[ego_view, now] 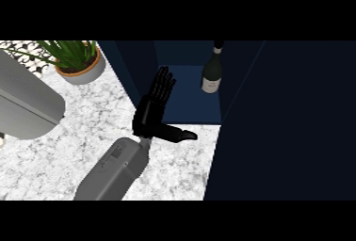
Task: Pick up the wine, place it into the cabinet and close the cabinet
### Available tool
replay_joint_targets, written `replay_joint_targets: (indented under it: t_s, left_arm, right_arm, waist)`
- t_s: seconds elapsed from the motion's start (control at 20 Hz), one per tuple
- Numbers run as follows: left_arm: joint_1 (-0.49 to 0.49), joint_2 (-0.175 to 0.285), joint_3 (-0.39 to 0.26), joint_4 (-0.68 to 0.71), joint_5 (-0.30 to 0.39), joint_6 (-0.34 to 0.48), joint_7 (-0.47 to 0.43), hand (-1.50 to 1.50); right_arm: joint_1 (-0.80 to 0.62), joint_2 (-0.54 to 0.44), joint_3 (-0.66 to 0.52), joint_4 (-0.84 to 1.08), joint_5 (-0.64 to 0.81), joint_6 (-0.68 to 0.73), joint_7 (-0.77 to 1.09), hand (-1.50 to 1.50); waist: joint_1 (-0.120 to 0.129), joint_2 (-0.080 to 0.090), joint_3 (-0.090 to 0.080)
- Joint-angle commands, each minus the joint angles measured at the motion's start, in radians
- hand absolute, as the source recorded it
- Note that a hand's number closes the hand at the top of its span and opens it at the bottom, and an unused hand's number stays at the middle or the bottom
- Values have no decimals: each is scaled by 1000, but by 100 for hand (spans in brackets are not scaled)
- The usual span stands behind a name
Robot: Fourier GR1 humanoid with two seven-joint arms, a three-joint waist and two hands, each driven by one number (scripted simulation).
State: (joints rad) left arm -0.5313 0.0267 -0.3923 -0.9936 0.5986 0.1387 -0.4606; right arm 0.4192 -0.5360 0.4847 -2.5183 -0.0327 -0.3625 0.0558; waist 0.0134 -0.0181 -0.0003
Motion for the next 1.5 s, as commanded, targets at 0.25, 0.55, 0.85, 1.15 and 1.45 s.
replay_joint_targets:
  t_s: [0.25, 0.55, 0.85, 1.15, 1.45]
  left_arm:
    - [341, 51, -101, -356, -19, 36, 26, -150]
    - [475, 154, -61, -496, 27, -51, 27, -150]
    - [526, 220, 9, -529, 49, -97, -5, -150]
    - [596, 306, 68, -537, 44, -168, -61, -150]
    - [628, 395, 155, -624, 95, -188, 8, -150]
  right_arm:
    - [34, -55, -50, -225, -58, 8, 107, -150]
    - [52, -86, 10, -224, -26, 57, 94, -150]
    - [34, -118, 57, -245, -90, 131, 113, -150]
    - [25, -210, 152, -192, -82, 307, 23, 150]
    - [8, -193, 210, -256, -60, 294, 82, 150]
  waist:
    - [-6, 9, 0]
    - [-14, 11, 0]
    - [-17, 12, -1]
    - [-14, 12, -1]
    - [-13, 13, -1]
